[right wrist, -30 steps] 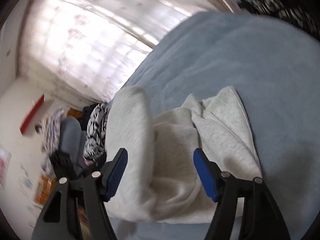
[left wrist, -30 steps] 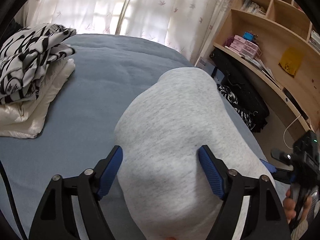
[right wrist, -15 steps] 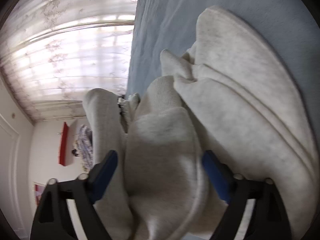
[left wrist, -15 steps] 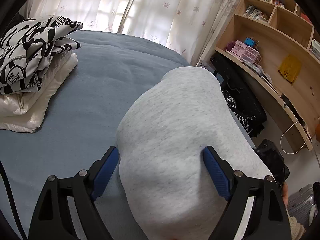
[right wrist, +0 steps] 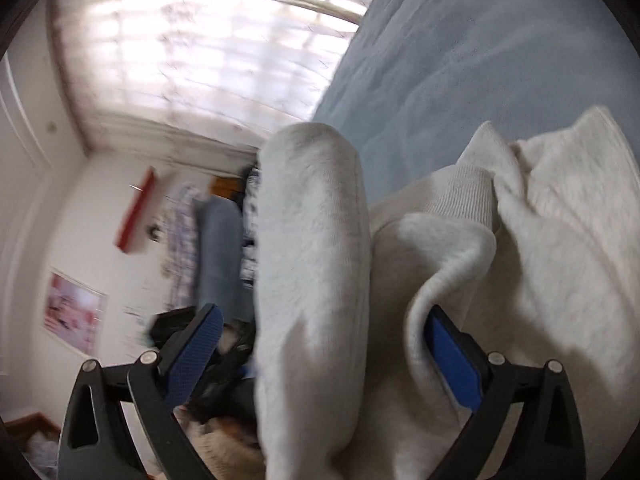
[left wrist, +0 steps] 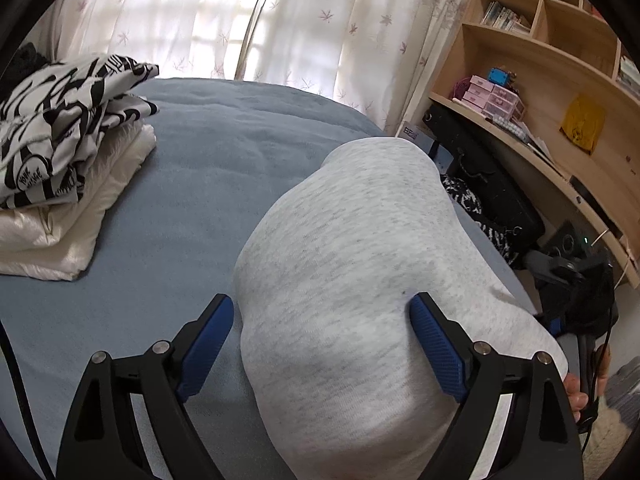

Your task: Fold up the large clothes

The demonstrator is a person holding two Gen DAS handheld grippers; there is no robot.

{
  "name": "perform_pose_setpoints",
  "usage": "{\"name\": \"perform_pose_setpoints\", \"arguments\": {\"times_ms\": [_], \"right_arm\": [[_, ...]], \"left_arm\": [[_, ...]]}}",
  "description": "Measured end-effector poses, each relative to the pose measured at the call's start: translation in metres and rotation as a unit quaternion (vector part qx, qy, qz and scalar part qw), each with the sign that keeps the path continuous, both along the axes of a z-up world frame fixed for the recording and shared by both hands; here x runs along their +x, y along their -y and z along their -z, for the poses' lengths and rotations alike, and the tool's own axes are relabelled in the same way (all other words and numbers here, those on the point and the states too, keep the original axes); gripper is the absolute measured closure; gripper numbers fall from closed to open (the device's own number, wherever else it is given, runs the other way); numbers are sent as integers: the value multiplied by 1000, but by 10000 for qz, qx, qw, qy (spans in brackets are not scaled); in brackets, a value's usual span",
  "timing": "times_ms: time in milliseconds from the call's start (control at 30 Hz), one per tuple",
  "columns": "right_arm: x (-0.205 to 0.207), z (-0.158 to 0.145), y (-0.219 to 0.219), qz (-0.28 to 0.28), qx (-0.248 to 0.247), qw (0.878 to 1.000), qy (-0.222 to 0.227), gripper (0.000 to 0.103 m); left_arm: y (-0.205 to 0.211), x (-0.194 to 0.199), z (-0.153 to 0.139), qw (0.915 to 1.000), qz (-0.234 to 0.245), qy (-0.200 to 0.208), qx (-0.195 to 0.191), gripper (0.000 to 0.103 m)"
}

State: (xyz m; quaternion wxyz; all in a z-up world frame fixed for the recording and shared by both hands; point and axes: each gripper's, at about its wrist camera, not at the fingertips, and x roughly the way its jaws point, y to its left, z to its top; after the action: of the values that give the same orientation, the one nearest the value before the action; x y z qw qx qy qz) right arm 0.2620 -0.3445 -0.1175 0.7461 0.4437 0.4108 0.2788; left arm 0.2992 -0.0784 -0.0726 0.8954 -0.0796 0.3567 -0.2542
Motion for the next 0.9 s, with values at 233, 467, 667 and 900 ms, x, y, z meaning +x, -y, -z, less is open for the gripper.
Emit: {"name": "perform_pose_setpoints", "arguments": {"times_ms": [233,467,667,900], "right_arm": [[-3,-20,-10,-46,-1181,9926,291,82],[-67,-99,12,723,-2482,9588,1175,86],[-65,-49,55,1060,-3060,9460,121,86],[-55,16,73,1472,-2902,9447,-407,88]], "left_arm": [[3,-1,-5,9999,-9,-26,120,15],[59,-18,-33,9979,485,162,407,8],[139,-12,-12,9824,648,25,1750,1],[195,-20,14,9585,565,601,2728,1]]}}
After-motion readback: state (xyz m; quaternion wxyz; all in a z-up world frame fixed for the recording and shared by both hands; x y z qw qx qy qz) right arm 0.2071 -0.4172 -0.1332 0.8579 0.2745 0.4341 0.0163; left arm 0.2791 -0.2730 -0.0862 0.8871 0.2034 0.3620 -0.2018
